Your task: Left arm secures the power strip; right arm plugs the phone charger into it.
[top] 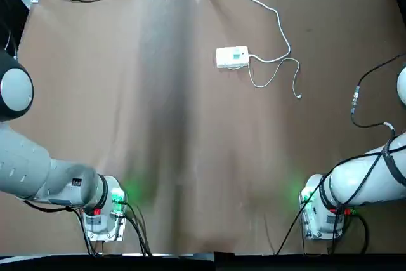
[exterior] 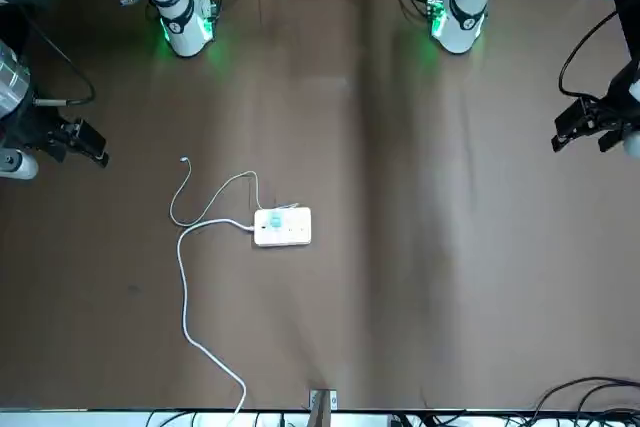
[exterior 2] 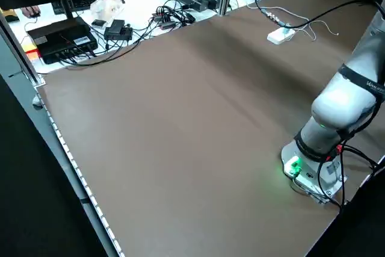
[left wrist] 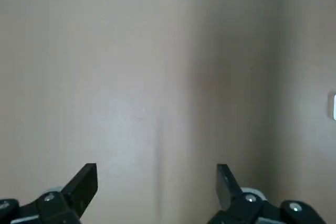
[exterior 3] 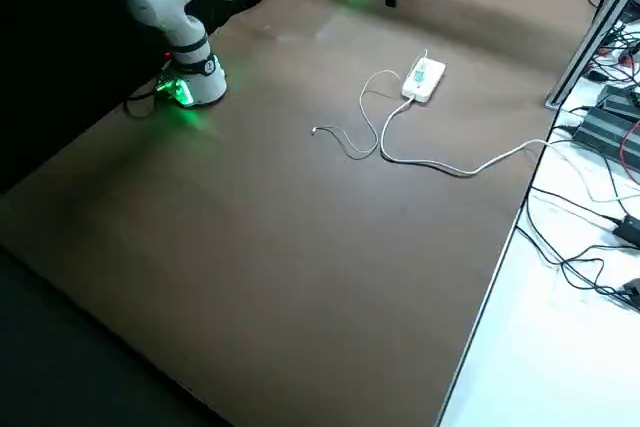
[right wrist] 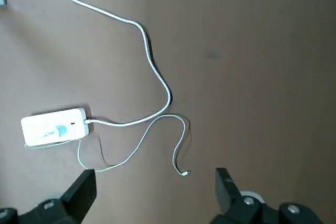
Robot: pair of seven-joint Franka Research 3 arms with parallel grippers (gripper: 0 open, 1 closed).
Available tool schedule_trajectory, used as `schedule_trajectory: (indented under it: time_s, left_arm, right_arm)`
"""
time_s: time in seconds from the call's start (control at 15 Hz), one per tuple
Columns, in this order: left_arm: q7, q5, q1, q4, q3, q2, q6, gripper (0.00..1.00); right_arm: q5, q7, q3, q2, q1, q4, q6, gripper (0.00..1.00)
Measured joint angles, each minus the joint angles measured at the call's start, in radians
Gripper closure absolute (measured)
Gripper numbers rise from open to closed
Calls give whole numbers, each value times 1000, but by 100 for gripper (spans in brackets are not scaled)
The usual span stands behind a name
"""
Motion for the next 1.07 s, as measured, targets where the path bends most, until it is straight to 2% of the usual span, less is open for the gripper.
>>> schedule_trajectory:
  time_s: [1.07]
  left_arm:
    - [-11,0,2,0,-1,-7,-16,0]
  right_arm:
    - [0,0,0,1,-6,0,0,0]
